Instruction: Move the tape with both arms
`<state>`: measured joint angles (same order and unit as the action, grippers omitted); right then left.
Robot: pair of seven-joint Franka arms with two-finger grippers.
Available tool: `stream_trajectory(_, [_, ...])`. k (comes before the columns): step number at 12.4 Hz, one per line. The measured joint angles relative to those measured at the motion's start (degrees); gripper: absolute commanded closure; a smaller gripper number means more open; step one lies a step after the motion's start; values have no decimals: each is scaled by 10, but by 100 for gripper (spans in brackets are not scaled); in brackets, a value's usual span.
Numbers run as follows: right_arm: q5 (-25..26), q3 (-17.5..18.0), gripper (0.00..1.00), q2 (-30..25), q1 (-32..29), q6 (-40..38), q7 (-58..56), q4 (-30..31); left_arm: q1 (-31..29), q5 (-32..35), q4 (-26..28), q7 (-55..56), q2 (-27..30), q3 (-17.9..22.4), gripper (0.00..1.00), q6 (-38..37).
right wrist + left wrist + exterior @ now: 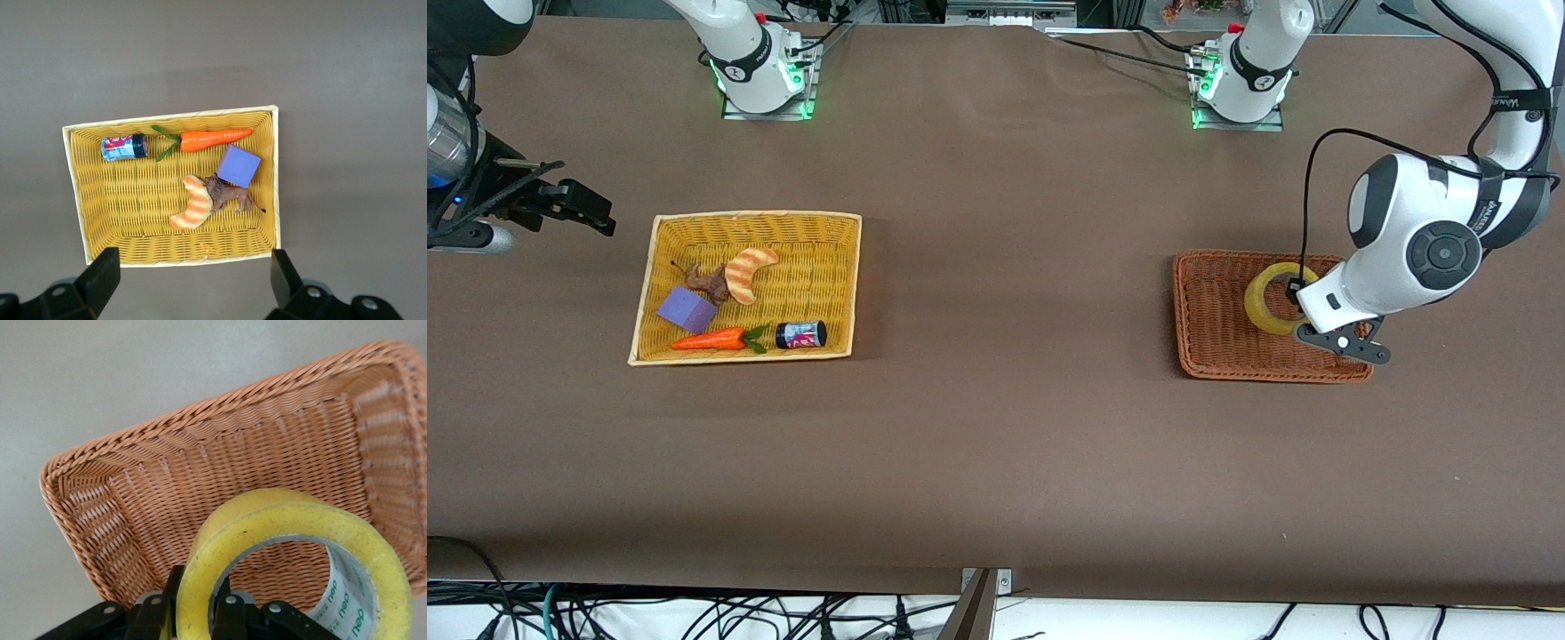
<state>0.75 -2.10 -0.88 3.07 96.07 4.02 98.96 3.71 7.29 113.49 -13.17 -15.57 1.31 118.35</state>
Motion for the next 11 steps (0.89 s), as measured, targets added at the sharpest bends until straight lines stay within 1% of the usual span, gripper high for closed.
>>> stream_trajectory(2, [0, 0, 0, 0, 0, 0, 0, 0, 1, 2, 39, -6, -7, 3, 100, 76])
stream_trajectory(5, [0, 0, 0, 0, 0, -1, 1, 0, 0, 7, 85, -9, -39, 12, 100, 183])
stream_trajectory(7, [0, 0, 0, 0, 0, -4, 1, 0, 0, 7, 102, -10, -55, 15, 100, 222])
stream_trajectory(11, [0, 0, 0, 0, 0, -5, 1, 0, 0, 7, 116, -10, -74, 16, 100, 273])
